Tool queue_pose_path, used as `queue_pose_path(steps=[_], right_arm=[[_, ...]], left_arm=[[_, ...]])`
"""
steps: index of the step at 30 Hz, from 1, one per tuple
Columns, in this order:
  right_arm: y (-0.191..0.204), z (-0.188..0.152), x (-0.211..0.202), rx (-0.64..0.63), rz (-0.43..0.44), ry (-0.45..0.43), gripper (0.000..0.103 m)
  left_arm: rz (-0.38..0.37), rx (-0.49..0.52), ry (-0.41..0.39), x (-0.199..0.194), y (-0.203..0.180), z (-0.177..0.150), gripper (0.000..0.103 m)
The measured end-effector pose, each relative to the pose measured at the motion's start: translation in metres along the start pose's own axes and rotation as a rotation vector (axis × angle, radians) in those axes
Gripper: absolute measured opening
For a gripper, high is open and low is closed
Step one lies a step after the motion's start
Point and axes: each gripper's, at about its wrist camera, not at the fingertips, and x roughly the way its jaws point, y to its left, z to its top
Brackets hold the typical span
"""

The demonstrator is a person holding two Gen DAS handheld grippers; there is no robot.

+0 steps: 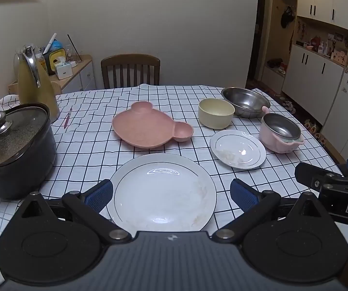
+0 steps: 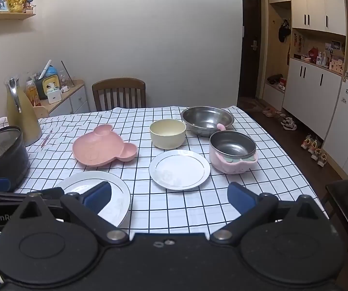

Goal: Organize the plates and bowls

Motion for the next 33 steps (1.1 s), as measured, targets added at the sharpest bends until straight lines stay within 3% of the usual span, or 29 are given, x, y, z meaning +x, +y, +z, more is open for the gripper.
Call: queue_pose_path(steps=[8,16,33], right_arm=[[0.000,0.001,-0.002,-0.004,-0.017,0.002,0.102],[0.001,0.000,-0.002,-0.004,-0.026,0.000,0.102],[0.002,0.001,0.004,0.007,-0.022,0.013,0.102]], left_arm=[[-0.041,-0.052,0.016,-0.001,0.007,0.000,0.103],[-0.047,-0.063,-0.017,-0.003,0.009,0.000,0.103],[-0.047,-0.067,0.007,0.004,0.013,0.000,0.103]])
